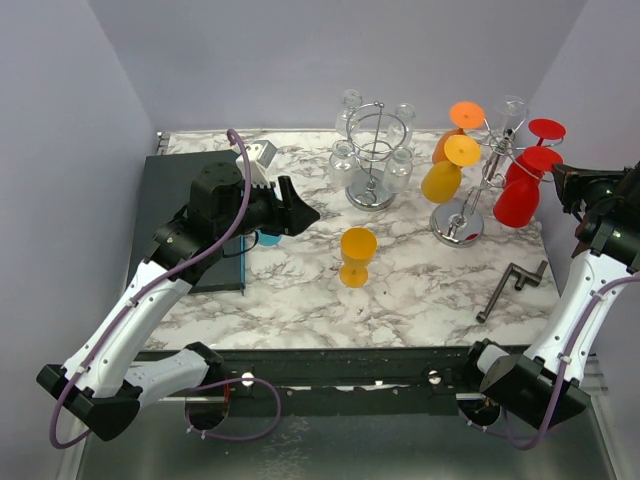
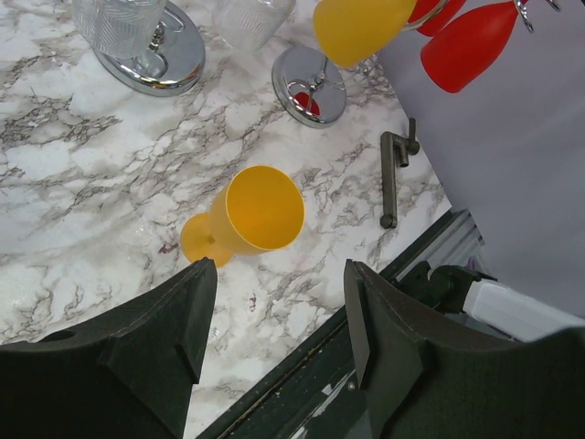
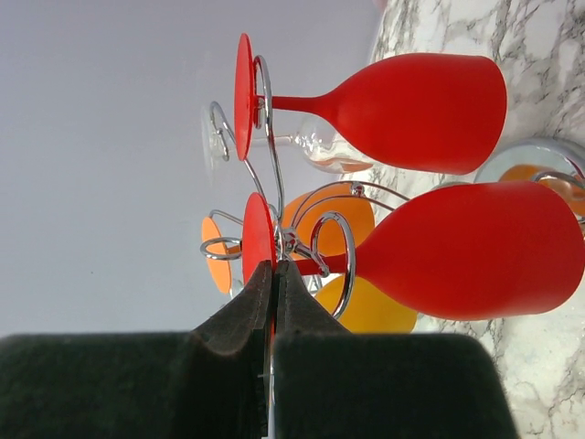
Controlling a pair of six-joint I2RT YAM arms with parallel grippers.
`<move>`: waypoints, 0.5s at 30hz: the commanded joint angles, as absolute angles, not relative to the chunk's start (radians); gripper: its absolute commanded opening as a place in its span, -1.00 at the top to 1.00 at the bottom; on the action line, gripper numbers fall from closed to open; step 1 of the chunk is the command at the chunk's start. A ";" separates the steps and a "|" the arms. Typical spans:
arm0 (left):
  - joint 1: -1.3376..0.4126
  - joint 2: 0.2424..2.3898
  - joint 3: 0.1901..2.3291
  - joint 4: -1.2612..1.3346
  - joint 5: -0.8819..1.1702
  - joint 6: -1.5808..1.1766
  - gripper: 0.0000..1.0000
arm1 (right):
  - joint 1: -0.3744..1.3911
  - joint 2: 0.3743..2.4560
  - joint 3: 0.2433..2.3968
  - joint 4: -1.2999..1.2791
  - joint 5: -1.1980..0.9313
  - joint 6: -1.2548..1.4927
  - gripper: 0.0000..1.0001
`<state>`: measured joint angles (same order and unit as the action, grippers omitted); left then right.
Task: Take the wine glass off the wine glass rack
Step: Pick up the wine glass from the wine rack.
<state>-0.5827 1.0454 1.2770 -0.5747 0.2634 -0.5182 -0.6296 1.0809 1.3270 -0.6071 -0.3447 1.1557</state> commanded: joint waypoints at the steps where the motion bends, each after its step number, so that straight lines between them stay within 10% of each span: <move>1: -0.586 1.041 1.282 -0.583 0.236 -0.504 -0.28 | -0.634 1.089 1.347 -0.631 -0.358 1.127 0.99; 15: -0.585 1.035 1.254 -0.569 0.236 -0.509 -0.28 | -0.634 1.093 1.369 -0.672 -0.411 1.111 0.99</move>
